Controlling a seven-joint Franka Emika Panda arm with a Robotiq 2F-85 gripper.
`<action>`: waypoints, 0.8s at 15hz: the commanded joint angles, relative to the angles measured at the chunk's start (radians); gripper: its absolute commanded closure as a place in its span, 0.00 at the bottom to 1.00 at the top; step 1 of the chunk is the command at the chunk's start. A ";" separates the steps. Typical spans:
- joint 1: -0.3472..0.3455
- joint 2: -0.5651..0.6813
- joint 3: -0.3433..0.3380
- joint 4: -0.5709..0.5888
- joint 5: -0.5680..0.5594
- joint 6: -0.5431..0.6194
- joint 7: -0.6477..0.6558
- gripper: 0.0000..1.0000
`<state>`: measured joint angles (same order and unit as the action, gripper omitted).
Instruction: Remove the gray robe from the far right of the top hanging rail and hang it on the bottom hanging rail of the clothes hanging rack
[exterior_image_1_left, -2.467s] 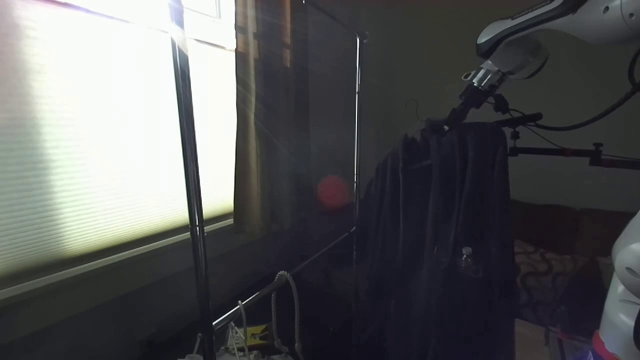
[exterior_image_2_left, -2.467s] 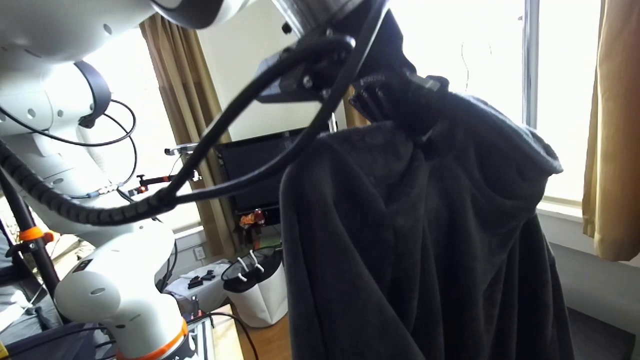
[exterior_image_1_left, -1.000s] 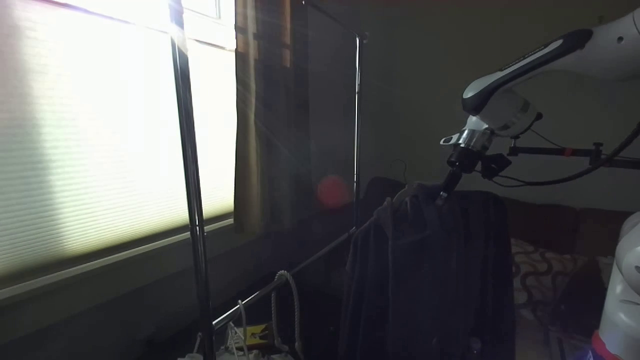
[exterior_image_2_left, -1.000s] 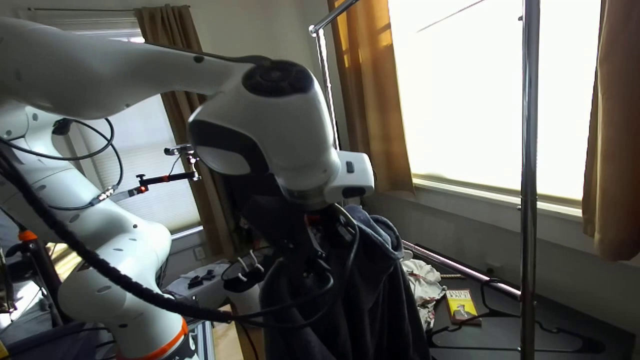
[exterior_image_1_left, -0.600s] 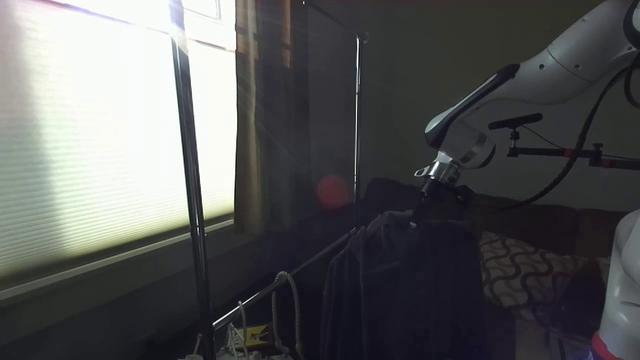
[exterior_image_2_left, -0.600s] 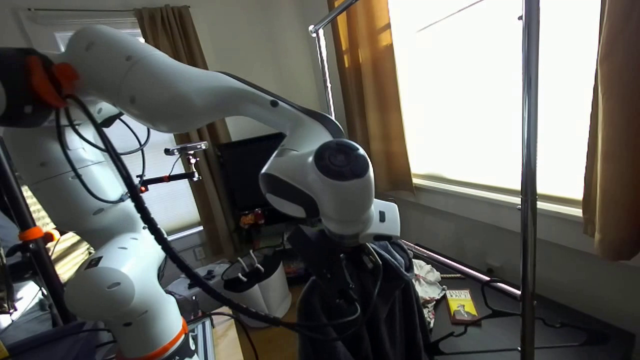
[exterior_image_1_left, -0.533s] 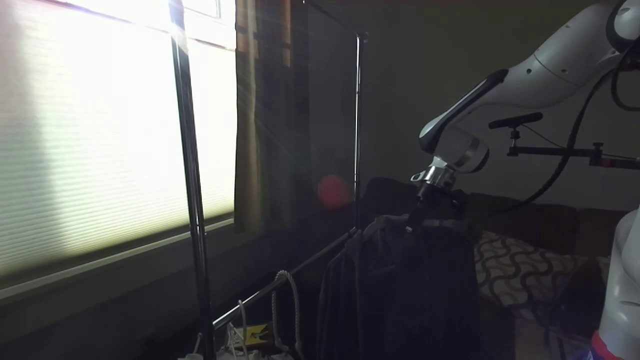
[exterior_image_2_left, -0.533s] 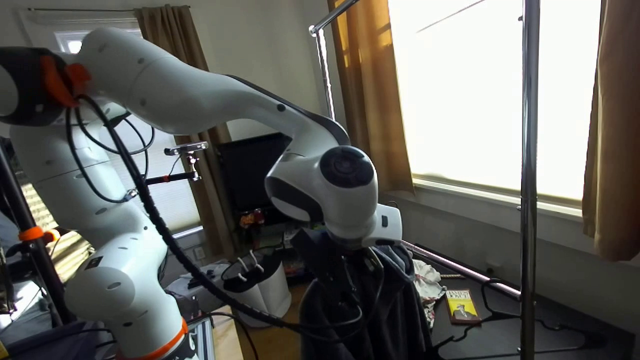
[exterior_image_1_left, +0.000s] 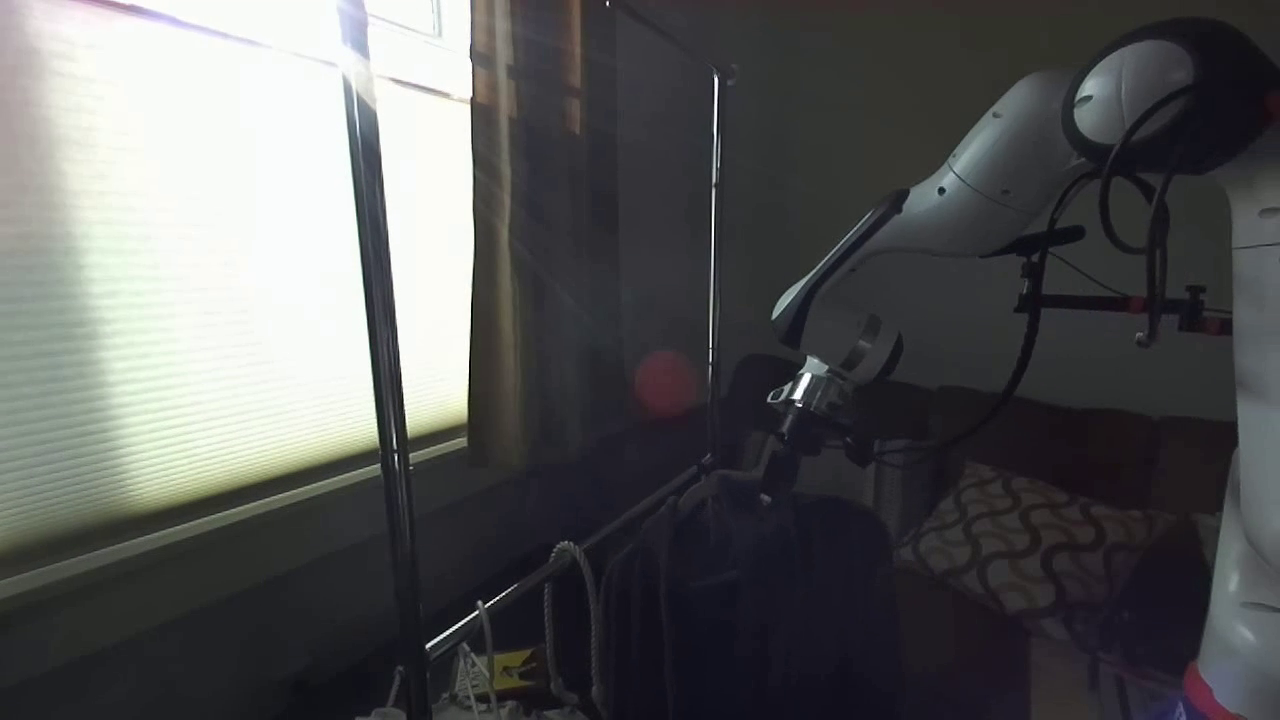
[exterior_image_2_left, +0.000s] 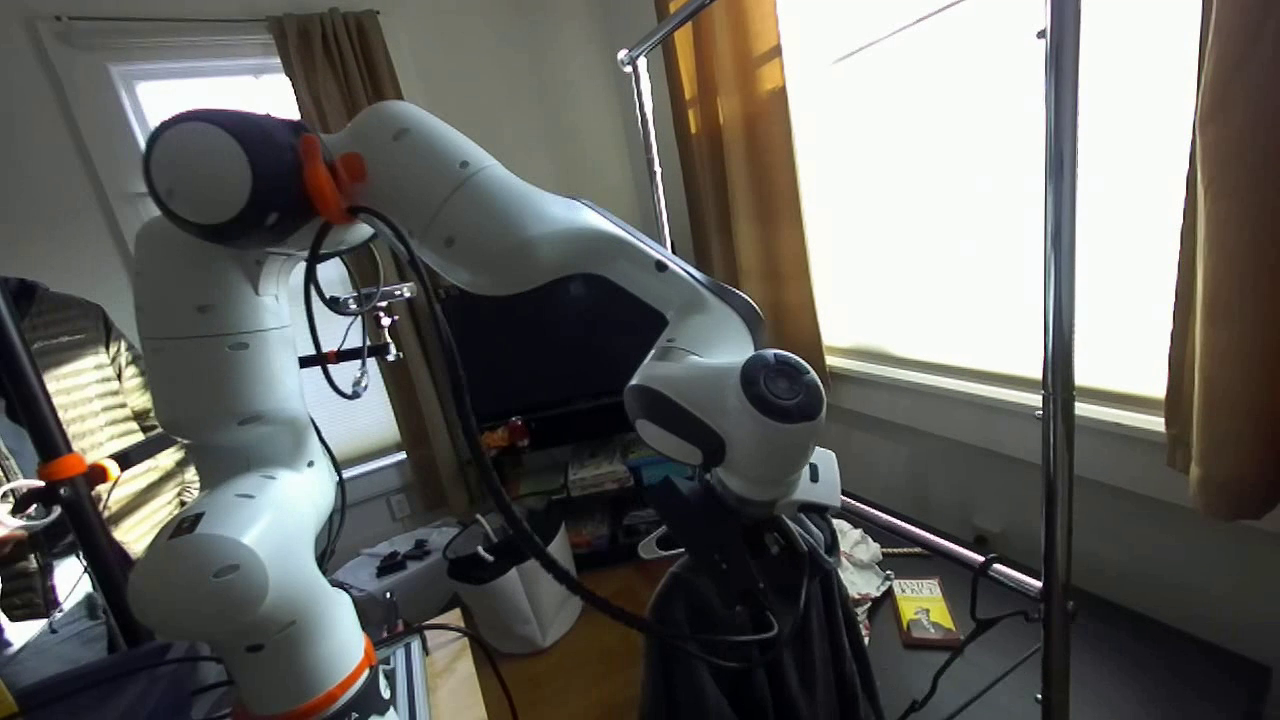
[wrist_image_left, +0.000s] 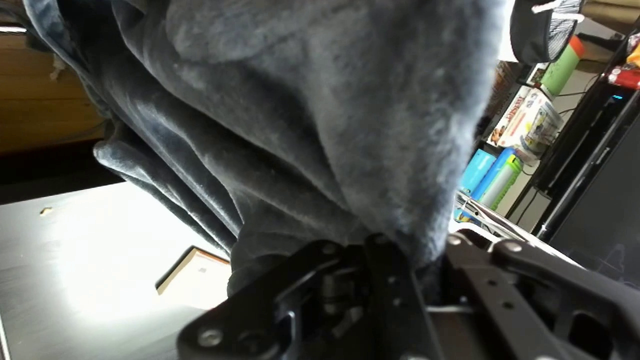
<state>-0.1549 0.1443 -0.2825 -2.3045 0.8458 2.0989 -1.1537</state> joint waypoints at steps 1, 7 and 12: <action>-0.031 0.135 0.059 0.147 0.007 0.005 0.063 0.98; -0.074 0.324 0.104 0.333 -0.021 0.047 0.196 0.98; -0.086 0.429 0.135 0.414 -0.072 0.100 0.283 0.98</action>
<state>-0.2161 0.5308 -0.1801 -1.9485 0.8219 2.1907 -0.9510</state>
